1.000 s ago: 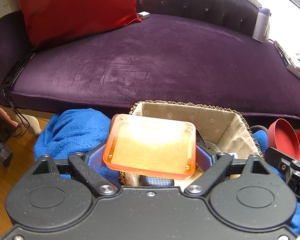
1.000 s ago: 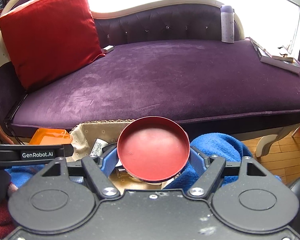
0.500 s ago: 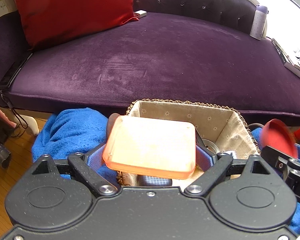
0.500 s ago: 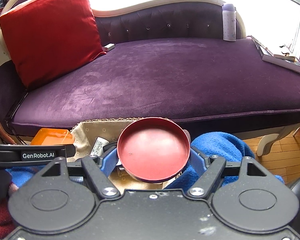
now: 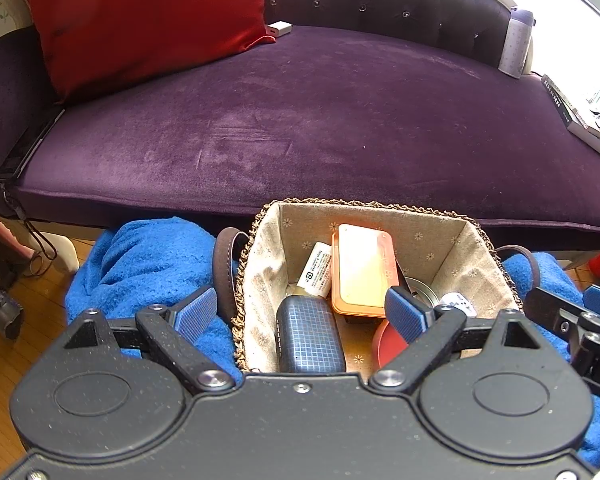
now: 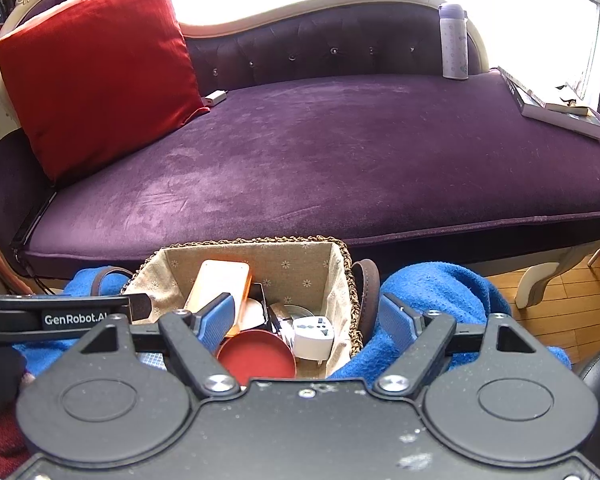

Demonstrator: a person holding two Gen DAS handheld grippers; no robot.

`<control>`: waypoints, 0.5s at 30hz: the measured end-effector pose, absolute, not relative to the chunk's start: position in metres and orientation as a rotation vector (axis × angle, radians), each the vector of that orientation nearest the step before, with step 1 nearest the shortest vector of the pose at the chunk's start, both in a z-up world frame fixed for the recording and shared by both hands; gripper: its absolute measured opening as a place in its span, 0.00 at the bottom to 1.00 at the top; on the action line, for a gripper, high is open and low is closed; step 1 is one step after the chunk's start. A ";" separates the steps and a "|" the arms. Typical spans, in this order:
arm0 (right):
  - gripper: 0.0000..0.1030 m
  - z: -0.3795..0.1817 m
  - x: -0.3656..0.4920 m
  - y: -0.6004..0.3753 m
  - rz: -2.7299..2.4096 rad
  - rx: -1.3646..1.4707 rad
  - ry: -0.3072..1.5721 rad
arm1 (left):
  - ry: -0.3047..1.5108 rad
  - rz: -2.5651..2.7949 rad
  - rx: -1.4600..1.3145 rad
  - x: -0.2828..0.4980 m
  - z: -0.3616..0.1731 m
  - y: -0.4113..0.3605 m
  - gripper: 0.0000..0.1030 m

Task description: Organize rigid objects

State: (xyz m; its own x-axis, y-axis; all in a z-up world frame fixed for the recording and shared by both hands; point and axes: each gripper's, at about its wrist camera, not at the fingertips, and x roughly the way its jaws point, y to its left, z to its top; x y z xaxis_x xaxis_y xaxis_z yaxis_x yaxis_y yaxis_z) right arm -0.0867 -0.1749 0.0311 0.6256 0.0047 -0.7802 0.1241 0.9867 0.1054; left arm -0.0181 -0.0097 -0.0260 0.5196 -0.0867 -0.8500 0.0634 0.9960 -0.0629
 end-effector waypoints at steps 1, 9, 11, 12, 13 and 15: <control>0.77 0.031 -0.087 -0.175 -0.069 0.154 0.893 | 1.020 -0.088 -0.024 -0.018 -0.026 -0.010 0.85; 0.83 0.030 -0.087 -0.176 -0.079 0.155 0.898 | 1.008 -0.067 -0.005 -0.020 -0.024 -0.011 0.85; 0.83 0.030 -0.086 -0.175 -0.082 0.154 0.903 | 1.008 -0.063 -0.003 -0.020 -0.024 -0.011 0.85; 0.84 0.030 -0.085 -0.175 -0.085 0.152 0.906 | 1.008 -0.062 -0.002 -0.020 -0.024 -0.011 0.85; 0.84 0.029 -0.085 -0.174 -0.087 0.150 0.908 | 1.008 -0.061 -0.002 -0.020 -0.024 -0.011 0.85; 0.85 0.029 -0.084 -0.173 -0.092 0.143 0.910 | 1.009 -0.059 0.000 -0.020 -0.024 -0.011 0.85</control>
State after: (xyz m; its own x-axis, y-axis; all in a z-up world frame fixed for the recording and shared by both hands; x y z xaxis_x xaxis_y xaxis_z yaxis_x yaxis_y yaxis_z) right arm -0.0844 -0.1733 0.0294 0.6105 -0.0190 -0.7918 0.1400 0.9866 0.0843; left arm -0.0197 -0.0115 -0.0243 0.5314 -0.0498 -0.8457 0.0497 0.9984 -0.0275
